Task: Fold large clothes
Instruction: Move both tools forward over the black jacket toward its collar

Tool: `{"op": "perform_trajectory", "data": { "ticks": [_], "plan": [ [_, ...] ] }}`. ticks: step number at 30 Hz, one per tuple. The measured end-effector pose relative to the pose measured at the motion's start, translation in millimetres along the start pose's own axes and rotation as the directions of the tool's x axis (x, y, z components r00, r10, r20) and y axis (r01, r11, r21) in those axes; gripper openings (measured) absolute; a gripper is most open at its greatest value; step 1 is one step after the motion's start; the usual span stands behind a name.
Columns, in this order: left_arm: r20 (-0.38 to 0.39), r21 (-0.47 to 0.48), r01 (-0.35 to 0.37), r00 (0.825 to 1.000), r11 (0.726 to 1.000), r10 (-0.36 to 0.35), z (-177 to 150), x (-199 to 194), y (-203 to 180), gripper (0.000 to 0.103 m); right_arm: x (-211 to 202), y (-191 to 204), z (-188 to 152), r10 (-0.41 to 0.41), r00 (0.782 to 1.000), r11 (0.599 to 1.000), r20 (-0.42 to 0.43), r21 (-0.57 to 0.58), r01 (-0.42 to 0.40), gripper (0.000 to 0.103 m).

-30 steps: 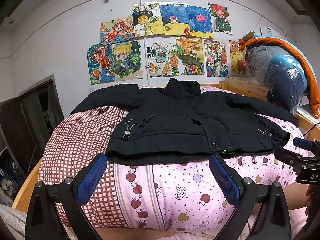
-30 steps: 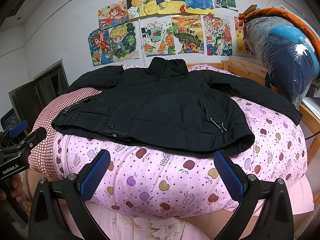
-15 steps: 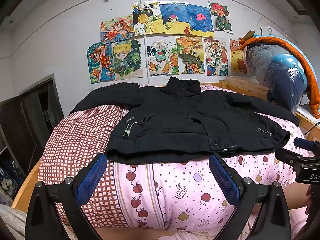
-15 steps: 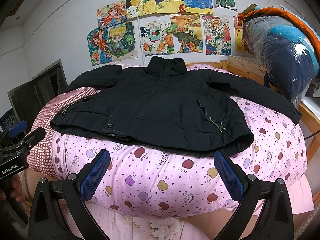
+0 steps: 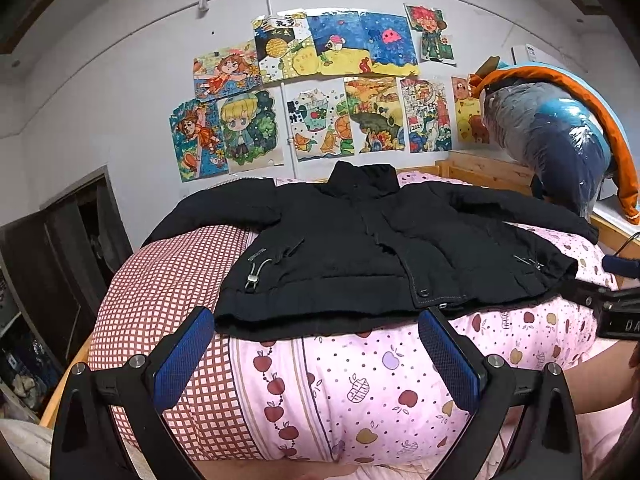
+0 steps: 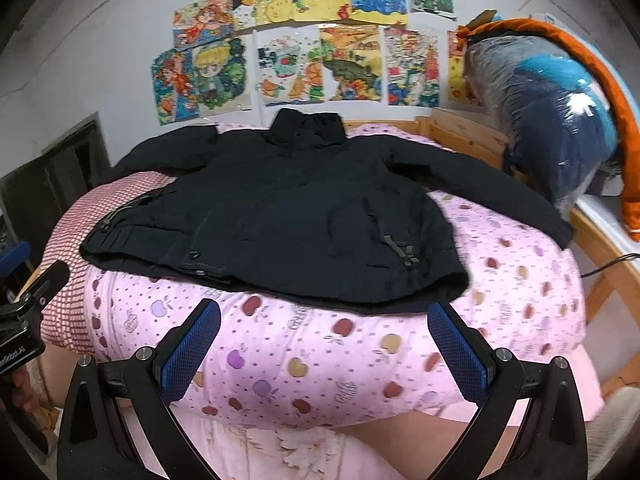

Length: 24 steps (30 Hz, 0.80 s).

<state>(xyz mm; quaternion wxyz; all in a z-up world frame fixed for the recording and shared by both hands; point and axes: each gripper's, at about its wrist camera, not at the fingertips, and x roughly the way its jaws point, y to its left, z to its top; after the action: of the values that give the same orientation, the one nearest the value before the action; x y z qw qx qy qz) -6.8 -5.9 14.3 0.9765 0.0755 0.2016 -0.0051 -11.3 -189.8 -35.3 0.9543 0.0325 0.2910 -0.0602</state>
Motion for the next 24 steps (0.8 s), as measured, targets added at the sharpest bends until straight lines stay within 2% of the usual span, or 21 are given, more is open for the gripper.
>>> {"op": "perform_trajectory", "data": {
  "ticks": [4,8,14,18,24],
  "plan": [
    [-0.024,-0.001,0.027,0.999,1.000,-0.027,14,-4,3,0.103,-26,-7,16,-0.052,0.999,0.999,0.013,0.001,0.052,0.102],
    [-0.037,0.013,0.045,0.998,0.999,-0.044,35,-10,5,0.103,-60,-9,41,-0.098,0.994,0.994,0.058,-0.051,0.101,0.102],
    [0.011,0.052,0.040,0.999,0.998,-0.041,73,-30,5,0.103,-114,-5,80,-0.149,0.971,0.975,0.186,-0.138,0.176,0.102],
    [0.016,0.048,0.048,0.999,0.998,-0.049,98,-37,7,0.103,-146,2,100,-0.164,0.952,0.957,0.259,-0.192,0.217,0.102],
    [0.068,0.068,0.013,0.998,0.998,-0.018,136,-49,5,0.103,-173,9,137,-0.159,0.939,0.930,0.305,-0.271,0.246,0.102]
  ]
}}
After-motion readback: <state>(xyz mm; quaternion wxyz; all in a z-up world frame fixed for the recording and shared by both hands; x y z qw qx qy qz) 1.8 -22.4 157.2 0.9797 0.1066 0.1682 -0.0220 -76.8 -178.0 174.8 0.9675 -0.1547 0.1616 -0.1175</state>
